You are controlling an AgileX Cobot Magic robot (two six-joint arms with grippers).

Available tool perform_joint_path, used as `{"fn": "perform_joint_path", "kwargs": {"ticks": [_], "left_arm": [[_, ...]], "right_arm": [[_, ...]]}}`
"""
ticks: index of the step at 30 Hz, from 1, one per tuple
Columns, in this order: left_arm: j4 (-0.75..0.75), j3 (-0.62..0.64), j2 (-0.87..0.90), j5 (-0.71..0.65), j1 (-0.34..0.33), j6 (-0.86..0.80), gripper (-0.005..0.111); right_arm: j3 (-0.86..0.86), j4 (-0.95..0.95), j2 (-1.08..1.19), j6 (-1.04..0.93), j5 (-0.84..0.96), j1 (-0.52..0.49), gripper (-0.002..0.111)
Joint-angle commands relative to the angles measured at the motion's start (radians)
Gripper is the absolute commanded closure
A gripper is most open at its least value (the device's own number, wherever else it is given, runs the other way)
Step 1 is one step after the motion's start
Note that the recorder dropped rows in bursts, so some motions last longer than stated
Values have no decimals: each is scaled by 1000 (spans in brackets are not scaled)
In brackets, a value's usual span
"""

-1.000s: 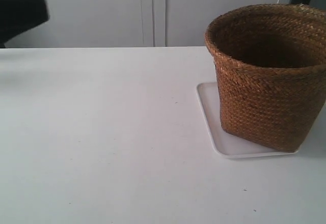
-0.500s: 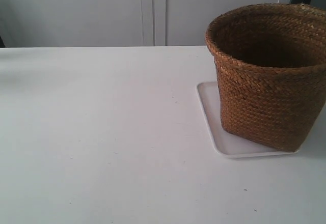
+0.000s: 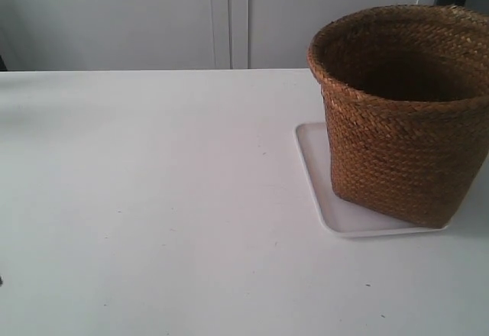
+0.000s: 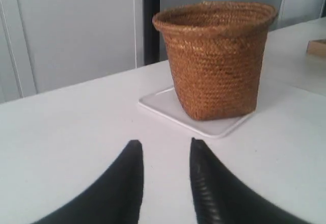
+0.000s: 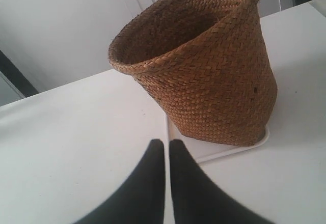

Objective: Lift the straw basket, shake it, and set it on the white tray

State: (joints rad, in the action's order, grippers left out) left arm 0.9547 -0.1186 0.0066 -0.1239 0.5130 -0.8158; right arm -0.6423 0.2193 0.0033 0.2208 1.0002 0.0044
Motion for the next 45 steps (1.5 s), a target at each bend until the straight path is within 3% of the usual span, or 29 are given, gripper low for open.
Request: {"fn": "perform_joint_path", "kwargs": {"ticks": [1, 4, 10, 15, 19, 21, 23, 29, 31, 34, 39, 45], "left_arm": [[84, 53, -7, -121, -3, 126, 83], [46, 61, -7, -261, -3, 155, 91], [62, 59, -7, -235, -3, 167, 107], [87, 59, -7, -173, -3, 147, 107], [118, 59, -7, -77, 1, -260, 107], [155, 59, -7, -7, -24, -384, 107], [167, 59, -7, 9, -112, -415, 107], [320, 118, -7, -92, -360, -428, 107], [338, 110, -7, -157, -399, -472, 107], [394, 81, -7, -215, -421, -575, 107], [398, 21, -7, -283, -421, -598, 107], [420, 16, -7, -218, -421, -590, 107]], "right_arm": [[4, -8, -3, -11, -1, -4, 104], [4, -8, -3, -11, -1, -4, 104], [4, -8, -3, -11, -1, -4, 104], [4, -8, -3, -11, -1, -4, 104], [4, -8, -3, -11, -1, -4, 104], [4, -6, -3, -11, -1, -4, 104], [4, -8, -3, -11, -1, -4, 104], [4, -8, -3, -11, 2, -4, 104], [4, -8, -3, -11, 2, -4, 104], [4, -8, -3, -11, 2, -4, 104], [4, -10, -3, -11, 0, -4, 104], [4, -10, -3, -11, 0, -4, 104]]}}
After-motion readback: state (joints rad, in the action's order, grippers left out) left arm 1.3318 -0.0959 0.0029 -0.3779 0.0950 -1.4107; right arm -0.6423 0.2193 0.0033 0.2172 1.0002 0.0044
